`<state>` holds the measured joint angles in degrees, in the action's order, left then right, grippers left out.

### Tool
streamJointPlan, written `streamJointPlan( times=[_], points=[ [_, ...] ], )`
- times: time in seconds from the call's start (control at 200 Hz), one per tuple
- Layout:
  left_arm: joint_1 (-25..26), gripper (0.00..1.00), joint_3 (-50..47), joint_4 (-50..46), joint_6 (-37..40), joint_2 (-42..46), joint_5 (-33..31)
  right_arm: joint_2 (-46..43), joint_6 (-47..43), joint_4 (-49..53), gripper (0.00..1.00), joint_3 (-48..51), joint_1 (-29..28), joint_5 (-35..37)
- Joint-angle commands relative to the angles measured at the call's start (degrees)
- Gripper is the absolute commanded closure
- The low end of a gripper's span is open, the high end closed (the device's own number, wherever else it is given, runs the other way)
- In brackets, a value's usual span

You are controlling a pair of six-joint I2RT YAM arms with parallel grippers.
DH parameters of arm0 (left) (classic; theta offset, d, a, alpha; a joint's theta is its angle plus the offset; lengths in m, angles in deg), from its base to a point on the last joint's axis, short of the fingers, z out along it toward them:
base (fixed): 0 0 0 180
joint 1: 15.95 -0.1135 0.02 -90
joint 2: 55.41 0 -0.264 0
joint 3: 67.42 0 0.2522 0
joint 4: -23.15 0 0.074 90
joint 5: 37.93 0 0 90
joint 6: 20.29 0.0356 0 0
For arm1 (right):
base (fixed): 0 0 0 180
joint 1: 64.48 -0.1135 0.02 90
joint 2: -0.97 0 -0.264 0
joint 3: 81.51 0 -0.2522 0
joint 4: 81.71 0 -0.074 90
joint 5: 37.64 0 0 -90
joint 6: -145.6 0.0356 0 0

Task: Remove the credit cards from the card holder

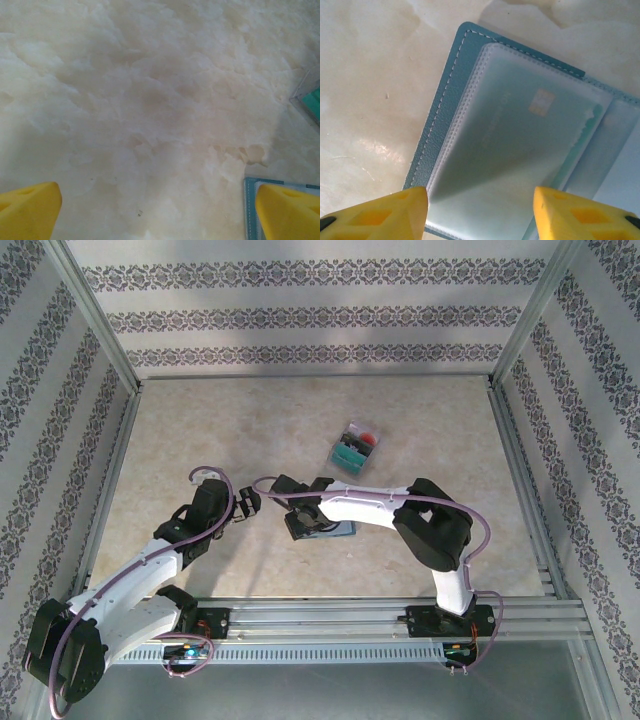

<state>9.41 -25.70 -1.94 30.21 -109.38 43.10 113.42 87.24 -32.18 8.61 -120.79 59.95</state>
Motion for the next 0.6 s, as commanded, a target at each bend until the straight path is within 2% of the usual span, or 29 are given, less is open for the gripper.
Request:
streamJointPlan(
  times=[0.0, 0.225, 0.315, 0.48, 0.595],
  points=[
    [-0.7, 0.01, -0.5, -0.7, -0.6, 0.6, 0.5, 1.5, 1.0, 0.1, 0.41, 0.3, 0.8, -1.0],
    [-0.8, 0.01, -0.1, -0.5, -0.3, 0.2, 0.8, 1.8, 1.8, -0.2, 0.46, 1.6, 0.9, -1.6],
    [-0.8, 0.01, 0.2, -0.4, -0.3, 0.1, 1.1, 1.2, 1.8, -0.6, 0.52, 2.1, 1.2, -1.5],
    [-0.8, 0.01, 0.6, -0.4, 0.1, 0.2, 1.7, -0.8, 1.5, -2.3, 0.72, 3.1, 1.7, -1.3],
    [-0.8, 0.01, 1.0, -0.5, 0.6, 0.3, 2.2, -2.3, 1.3, -2.5, 0.76, 3.1, 1.7, -0.4]
  ],
)
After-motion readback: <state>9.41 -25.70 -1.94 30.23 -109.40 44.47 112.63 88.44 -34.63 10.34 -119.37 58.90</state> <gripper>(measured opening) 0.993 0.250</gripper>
